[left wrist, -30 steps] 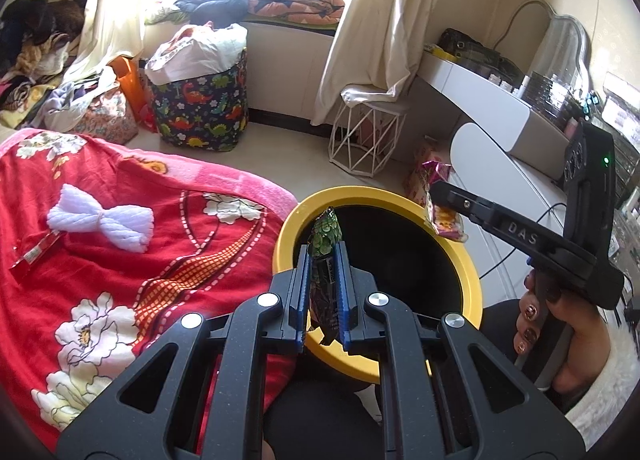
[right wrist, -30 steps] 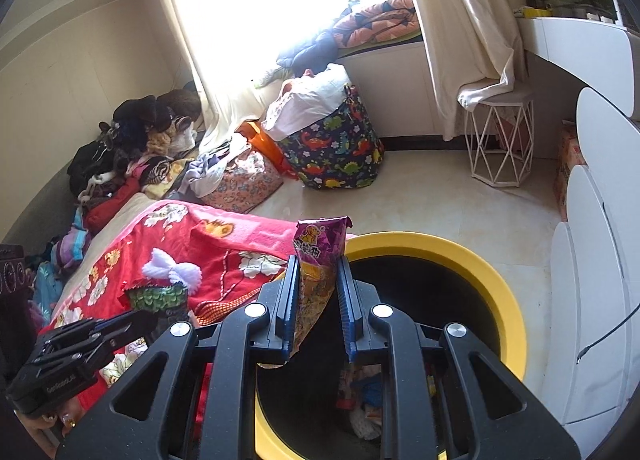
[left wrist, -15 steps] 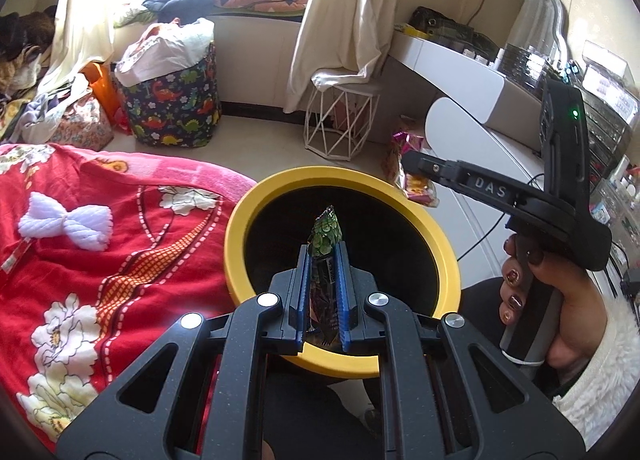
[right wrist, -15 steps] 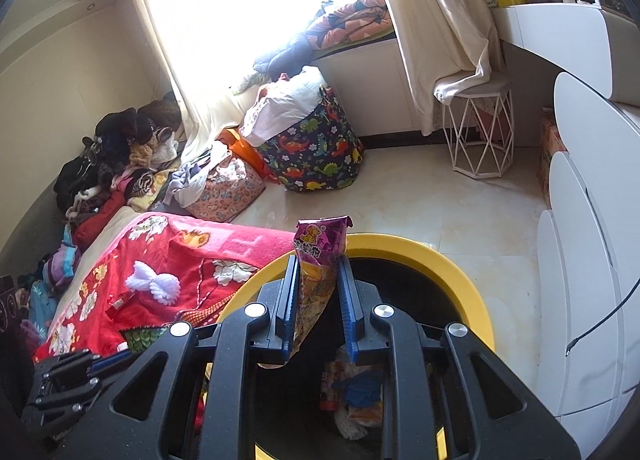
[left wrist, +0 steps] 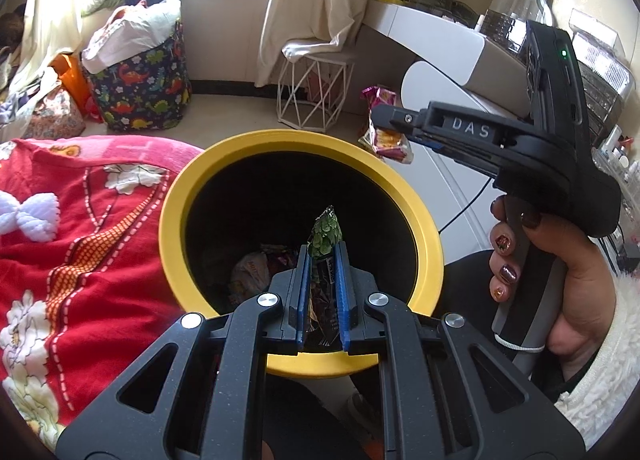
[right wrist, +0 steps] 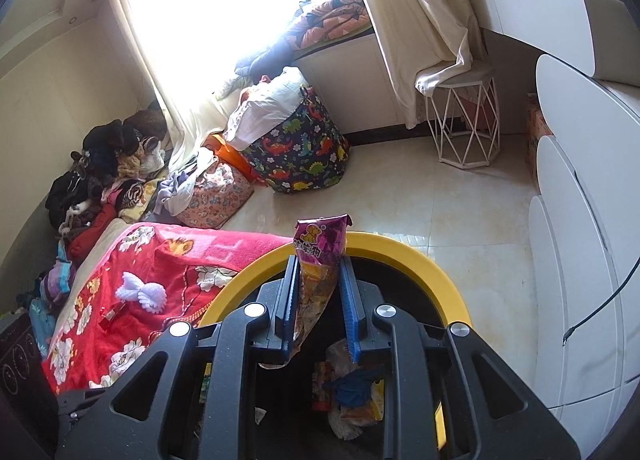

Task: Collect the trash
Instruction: 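Open both tools over the bin, dropping the wrapper and packet, then move both tools back over the bed toward the white mesh bundle and red wrapper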

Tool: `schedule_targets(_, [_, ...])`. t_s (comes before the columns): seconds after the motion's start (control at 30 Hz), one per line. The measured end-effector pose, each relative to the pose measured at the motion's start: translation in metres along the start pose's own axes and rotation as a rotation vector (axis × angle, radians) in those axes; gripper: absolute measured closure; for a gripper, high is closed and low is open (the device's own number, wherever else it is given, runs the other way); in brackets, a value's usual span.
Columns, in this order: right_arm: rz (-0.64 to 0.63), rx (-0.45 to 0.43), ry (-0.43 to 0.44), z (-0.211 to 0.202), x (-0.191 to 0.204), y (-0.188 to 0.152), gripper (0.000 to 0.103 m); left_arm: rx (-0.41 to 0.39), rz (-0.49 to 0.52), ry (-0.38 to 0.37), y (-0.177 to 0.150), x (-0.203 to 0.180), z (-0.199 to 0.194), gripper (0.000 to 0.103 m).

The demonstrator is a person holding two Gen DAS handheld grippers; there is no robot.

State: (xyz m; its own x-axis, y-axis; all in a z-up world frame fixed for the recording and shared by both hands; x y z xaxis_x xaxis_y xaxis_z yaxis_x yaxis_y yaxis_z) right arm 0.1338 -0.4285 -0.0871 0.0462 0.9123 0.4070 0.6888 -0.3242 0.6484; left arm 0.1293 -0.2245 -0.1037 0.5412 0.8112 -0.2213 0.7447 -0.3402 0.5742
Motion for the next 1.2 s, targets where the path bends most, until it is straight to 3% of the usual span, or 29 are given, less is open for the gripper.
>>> schedule_targets(0.2, [0.026, 0.008, 0.007, 0.004, -0.007, 0.000, 0.065, 0.015, -0.010, -0.005, -0.002, 0.001, 0.008, 0.094])
schedule_targets(0.3, [0.030, 0.008, 0.006, 0.004, -0.007, 0.000, 0.059, 0.013, -0.022, -0.006, -0.002, 0.004, 0.007, 0.085])
schedule_targets(0.67, [0.051, -0.003, -0.003, 0.002, -0.011, 0.000, 0.041, -0.007, -0.050, 0.002, 0.000, 0.009, 0.002, 0.042])
schedule_targets(0.77, [0.051, -0.004, -0.008, 0.001, -0.011, 0.000, 0.036, -0.017, -0.066, 0.010, 0.001, 0.012, 0.000, 0.022])
schedule_targets(0.87, [0.056, -0.005, -0.012, 0.001, -0.011, -0.001, 0.030, -0.028, -0.082, 0.027, 0.002, 0.015, -0.004, 0.011])
schedule_targets(0.97, [0.062, -0.010, -0.021, 0.000, -0.011, -0.001, 0.023, -0.040, -0.098, 0.042, 0.003, 0.018, -0.009, 0.011])
schedule_targets(1.2, [0.044, -0.013, -0.025, 0.000, -0.008, -0.001, 0.021, -0.064, -0.118, 0.070, 0.003, 0.028, -0.019, 0.011])
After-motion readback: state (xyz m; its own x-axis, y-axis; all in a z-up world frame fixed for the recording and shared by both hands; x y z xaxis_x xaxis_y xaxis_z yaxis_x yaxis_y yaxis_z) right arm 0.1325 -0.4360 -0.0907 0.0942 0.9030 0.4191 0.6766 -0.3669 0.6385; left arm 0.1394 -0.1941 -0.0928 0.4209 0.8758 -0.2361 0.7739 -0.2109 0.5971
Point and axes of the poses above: each gripper's, at about its wrist camera, not at the fingertips, and z roughly the way its jaws point, x to its left, y to its top, the point moved 1 cm from there along z, roughly the way its jaws point, and after that the axes turned 7 degrees about x, right-handed, at the moved point
